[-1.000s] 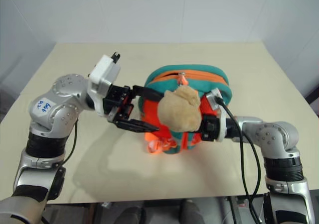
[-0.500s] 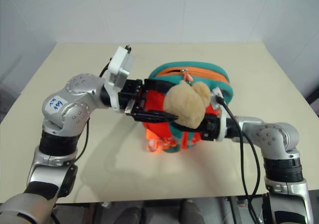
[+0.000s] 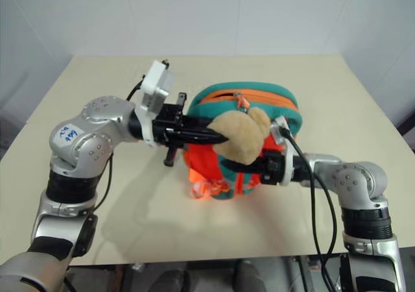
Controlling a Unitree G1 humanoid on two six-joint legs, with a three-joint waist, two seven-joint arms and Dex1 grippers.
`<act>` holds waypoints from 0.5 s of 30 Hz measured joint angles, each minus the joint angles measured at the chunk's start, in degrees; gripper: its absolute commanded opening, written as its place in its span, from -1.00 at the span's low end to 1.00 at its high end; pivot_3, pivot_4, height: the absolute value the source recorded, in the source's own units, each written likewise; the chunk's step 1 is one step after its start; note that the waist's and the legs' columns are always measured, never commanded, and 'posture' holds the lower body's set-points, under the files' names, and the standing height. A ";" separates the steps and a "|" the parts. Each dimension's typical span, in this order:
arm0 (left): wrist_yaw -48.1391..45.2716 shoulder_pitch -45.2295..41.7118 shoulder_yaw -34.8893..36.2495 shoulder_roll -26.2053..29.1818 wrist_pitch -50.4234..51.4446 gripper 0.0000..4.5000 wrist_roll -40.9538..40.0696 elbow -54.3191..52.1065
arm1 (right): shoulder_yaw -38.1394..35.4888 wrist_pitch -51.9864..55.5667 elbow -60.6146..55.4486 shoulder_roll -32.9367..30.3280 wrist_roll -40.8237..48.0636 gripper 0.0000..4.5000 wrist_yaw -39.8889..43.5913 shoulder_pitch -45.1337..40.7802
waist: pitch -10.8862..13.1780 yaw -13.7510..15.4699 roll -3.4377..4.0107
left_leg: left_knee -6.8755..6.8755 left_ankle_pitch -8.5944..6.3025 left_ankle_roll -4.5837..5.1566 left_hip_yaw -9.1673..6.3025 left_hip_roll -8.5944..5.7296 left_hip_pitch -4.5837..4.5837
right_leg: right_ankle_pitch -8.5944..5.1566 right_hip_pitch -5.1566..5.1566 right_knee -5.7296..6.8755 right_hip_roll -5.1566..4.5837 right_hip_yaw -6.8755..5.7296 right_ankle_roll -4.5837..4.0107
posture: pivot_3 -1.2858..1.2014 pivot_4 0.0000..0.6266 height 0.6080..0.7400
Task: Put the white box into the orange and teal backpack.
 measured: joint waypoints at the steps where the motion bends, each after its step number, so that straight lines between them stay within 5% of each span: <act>1: -0.85 -0.25 0.17 1.24 -0.15 -0.89 0.00 0.70 | 0.02 -0.04 0.00 0.04 -0.01 -0.73 0.00 -0.02 | 0.00 0.00 0.00 | 0.00 0.00 0.00 0.00 0.00 0.01 | 0.00 0.00 0.00 0.00 0.00 0.00 | 0.03 -0.52 1.00; 15: -13.59 1.58 6.16 19.49 -4.16 -0.89 1.21 16.10 | 0.11 0.99 -1.48 -0.16 0.50 -0.73 0.19 1.21 | 0.00 0.02 0.01 | -0.03 -0.01 0.01 0.00 0.03 0.00 | 0.00 0.00 -0.02 0.03 -0.02 -0.02 | 0.03 -0.52 1.00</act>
